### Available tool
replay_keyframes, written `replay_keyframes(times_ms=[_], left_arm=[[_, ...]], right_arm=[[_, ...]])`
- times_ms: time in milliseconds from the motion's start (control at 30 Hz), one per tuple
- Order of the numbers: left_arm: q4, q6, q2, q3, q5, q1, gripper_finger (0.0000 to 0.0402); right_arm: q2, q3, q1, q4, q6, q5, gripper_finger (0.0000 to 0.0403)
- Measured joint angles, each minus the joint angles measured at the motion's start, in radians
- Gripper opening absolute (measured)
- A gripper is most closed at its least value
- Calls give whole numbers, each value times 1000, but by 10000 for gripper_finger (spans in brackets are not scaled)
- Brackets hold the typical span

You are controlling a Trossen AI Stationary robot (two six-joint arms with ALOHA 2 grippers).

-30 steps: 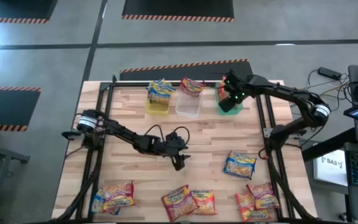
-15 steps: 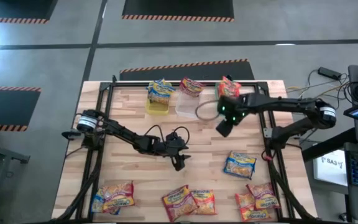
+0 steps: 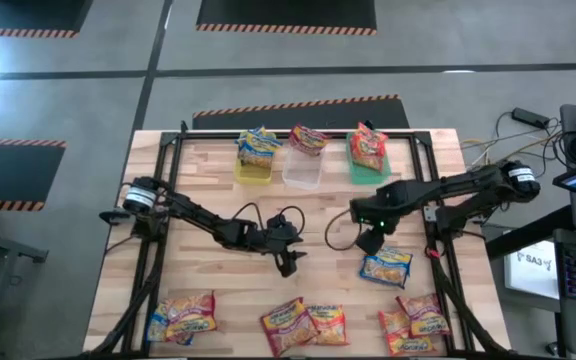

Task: Sort Maruchan noodles
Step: Put the right red noodle pack into the white bin

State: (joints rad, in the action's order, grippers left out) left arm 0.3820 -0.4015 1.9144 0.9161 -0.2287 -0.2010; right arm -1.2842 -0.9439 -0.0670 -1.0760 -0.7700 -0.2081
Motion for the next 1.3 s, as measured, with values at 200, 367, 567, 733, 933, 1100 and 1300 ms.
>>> replay_keyframes(times_ms=[200,367,567,733,933,1100,1300], left_arm=[[-1,0,0,0,2,-22,196],[-1,8,0,0,2,-26,196],[-1,24,0,0,2,-25,196],[-1,26,0,0,1,-25,196],[-1,17,0,0,-20,-26,196],[-1,48,1,0,-24,-22,196],[-1,95,1,0,-26,-3,196]], right_arm=[[-10,27,-124,4,-73,-127,204],[-13,27,-243,11,-164,-168,195],[-19,28,-393,11,-259,-193,192],[-23,18,-516,12,-123,-217,191],[-24,16,-562,35,-462,-290,191],[-65,16,-619,145,-803,-281,191],[-141,-11,-677,369,-907,-280,192]])
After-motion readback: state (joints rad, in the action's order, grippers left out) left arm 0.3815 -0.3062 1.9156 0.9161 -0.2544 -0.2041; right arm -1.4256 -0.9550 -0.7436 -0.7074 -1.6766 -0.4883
